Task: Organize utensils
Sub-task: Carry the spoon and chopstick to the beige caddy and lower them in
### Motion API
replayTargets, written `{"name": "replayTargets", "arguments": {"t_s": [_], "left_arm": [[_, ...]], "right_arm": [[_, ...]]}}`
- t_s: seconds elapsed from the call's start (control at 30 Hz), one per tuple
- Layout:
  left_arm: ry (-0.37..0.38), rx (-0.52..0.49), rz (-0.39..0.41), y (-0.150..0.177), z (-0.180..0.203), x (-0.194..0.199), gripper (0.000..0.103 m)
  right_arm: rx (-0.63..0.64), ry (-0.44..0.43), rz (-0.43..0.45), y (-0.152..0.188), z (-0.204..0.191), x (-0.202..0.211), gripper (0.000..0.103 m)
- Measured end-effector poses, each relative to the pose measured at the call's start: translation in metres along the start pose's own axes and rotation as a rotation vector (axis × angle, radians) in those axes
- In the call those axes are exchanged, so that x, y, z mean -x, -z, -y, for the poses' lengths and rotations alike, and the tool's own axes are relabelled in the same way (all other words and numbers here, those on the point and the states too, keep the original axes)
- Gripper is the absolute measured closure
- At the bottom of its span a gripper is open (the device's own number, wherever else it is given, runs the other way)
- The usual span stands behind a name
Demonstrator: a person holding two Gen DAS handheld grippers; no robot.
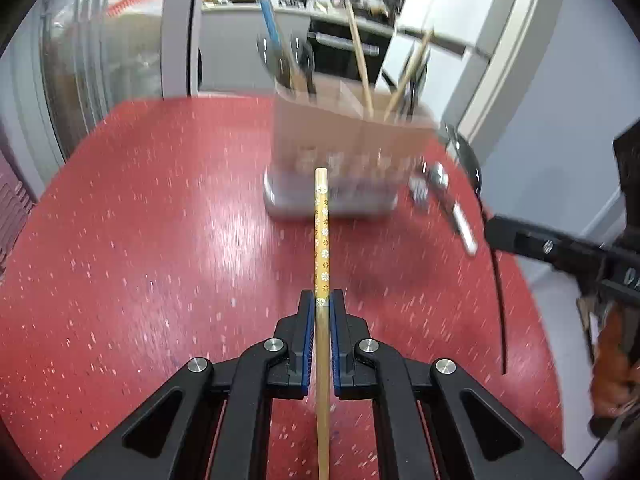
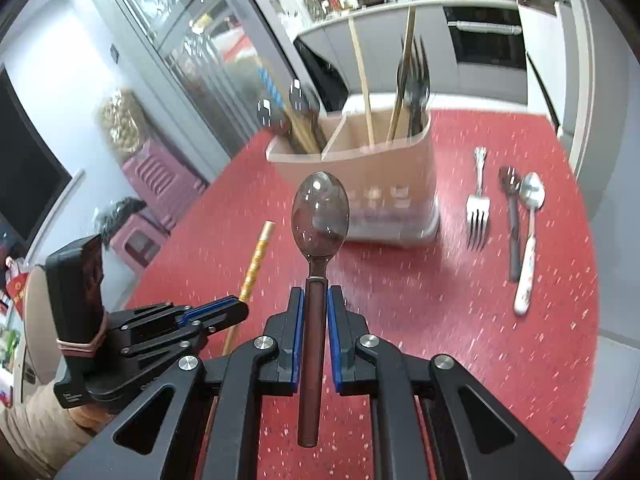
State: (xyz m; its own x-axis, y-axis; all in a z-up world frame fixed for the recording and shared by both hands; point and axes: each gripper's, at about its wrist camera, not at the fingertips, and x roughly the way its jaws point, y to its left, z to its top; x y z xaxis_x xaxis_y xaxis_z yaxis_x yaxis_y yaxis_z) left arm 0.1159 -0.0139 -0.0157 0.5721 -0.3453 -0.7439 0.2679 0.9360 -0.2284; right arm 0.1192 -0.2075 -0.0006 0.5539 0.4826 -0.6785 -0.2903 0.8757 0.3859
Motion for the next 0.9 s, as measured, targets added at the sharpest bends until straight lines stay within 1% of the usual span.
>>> {"name": "replayTargets", "arguments": {"t_s": [0.17,0.23,0.4,0.57,0.63,0.77,0.9], "left_arm": [[0.006,0.012,0.126,-0.038,0.002,0.024,0.071],[0.009,0.018,0.165,-0.054,0.002,0.03,0.071],[0.004,0.043,0.233,-0.09,0.002,0.032,0.071],[0.011,0.055,0.305,-0.132,0.001,0.028,0.071],[0.006,0.053,0.33,-0.143,0.002,0.027,0.071],[-0.006,0.068,0.376,-0.168,0.001,0.013,0.071],[-0.013,0.09,0.415,-0.183,-0.003,-0.002,0.071]], "right_arm": [[0.001,0.013,0.092,-0.025,-0.002,0.018,0.091],[-0.007,0.017,0.132,-0.04,-0.001,0.024,0.091],[-0.015,0.038,0.199,-0.075,0.004,0.026,0.091],[-0.024,0.066,0.266,-0.112,0.011,0.021,0.091],[-0.024,0.084,0.289,-0.127,0.014,0.017,0.091],[-0.015,0.121,0.338,-0.146,0.018,0.007,0.091],[0.001,0.153,0.366,-0.156,0.023,-0.009,0.091]]}}
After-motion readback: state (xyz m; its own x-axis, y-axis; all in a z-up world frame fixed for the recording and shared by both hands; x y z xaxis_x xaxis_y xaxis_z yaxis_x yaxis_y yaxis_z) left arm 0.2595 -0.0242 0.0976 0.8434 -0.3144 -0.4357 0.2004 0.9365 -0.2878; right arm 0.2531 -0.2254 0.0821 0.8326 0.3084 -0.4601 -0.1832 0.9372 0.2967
